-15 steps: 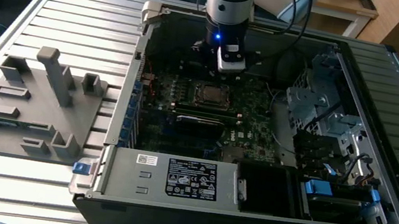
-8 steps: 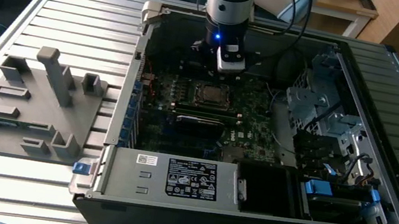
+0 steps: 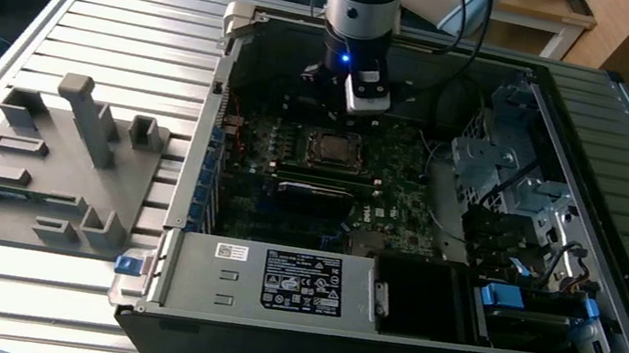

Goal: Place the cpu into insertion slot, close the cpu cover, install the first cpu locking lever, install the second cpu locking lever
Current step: 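Install the first cpu locking lever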

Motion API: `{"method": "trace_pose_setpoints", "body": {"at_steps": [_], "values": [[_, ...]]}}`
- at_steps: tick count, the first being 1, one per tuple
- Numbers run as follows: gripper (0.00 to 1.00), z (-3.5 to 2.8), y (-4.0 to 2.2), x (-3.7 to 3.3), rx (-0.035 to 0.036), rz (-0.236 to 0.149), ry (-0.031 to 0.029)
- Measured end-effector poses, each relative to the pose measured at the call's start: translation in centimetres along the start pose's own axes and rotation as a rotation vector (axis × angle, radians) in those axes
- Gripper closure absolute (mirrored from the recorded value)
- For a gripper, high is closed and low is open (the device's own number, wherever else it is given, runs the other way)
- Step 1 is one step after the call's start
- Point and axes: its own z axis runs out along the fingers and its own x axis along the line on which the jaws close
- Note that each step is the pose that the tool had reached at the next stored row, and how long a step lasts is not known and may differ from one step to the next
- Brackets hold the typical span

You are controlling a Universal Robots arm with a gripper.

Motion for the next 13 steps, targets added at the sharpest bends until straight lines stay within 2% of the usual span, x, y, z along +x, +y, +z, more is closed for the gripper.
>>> {"method": "trace_pose_setpoints", "body": {"at_steps": [3,11,12,13], "values": [[0.89,0.04,0.05,-0.16,-0.0011,-0.012,0.0009],[0.89,0.14,0.12,-0.39,0.0047,-0.014,0.0001],[0.89,0.15,0.13,-0.4,0.0058,-0.014,0.0022],[0.89,0.16,0.14,-0.42,0.0085,-0.014,0.0085]]}}
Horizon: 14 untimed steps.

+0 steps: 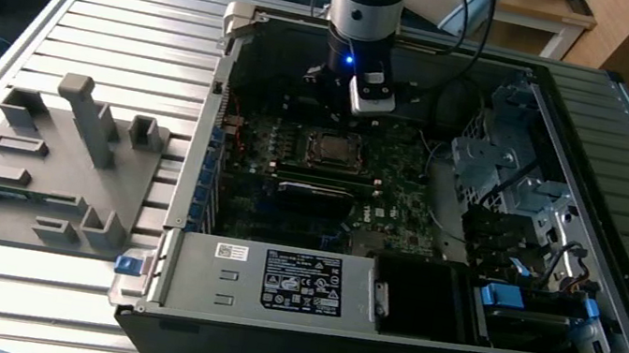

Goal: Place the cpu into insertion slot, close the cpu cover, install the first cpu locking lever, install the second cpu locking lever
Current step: 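Install the first cpu locking lever, then install the second cpu locking lever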

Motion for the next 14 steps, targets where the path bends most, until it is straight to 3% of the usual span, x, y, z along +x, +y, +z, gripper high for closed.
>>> {"method": "trace_pose_setpoints", "body": {"at_steps": [2,5,7,14], "values": [[0.89,0.02,0.01,-0.04,0.0055,0.0,0.0147],[0.89,0.02,0.0,-0.03,0.0069,0.0,0.0181],[0.89,0.02,0.01,-0.04,0.0096,0.0,0.0269],[0.89,-0.07,0.01,-0.05,0.0099,0.0,0.0272]]}}
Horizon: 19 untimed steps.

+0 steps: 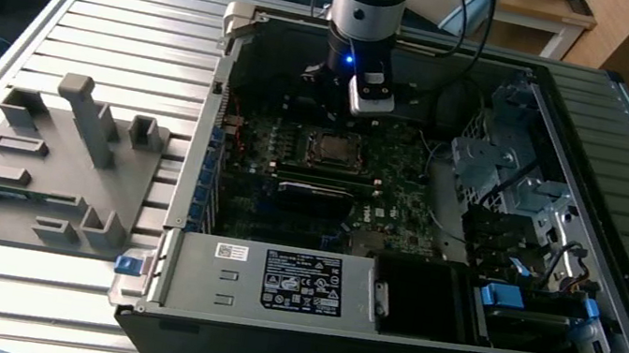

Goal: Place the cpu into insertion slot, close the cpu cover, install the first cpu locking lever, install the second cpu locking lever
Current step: 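Install the second cpu locking lever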

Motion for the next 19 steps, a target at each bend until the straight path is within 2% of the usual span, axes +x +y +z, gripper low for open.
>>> {"method": "trace_pose_setpoints", "body": {"at_steps": [19], "values": [[0.89,-0.43,0.02,-0.03,-0.0002,0.0,-0.0001]]}}
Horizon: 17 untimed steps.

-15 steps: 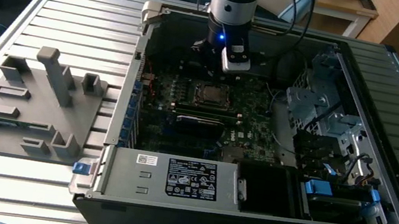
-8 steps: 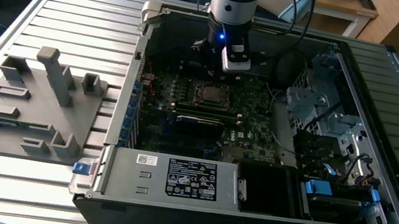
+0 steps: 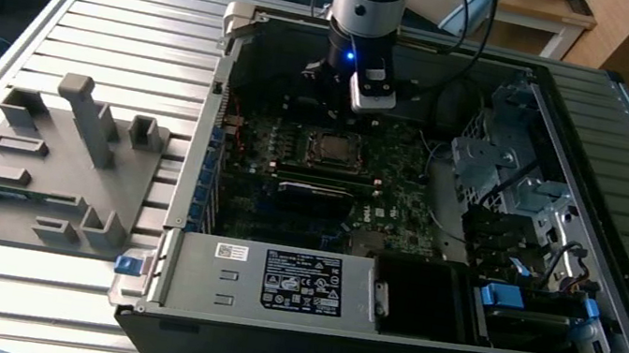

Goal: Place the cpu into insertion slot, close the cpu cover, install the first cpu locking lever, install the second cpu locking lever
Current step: 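Install the second cpu locking lever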

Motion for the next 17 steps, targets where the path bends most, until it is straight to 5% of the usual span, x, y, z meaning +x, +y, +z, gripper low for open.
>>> {"method": "trace_pose_setpoints", "body": {"at_steps": [17], "values": [[0.89,-0.22,-0.14,-0.06,0.0001,0.0,0.0]]}}
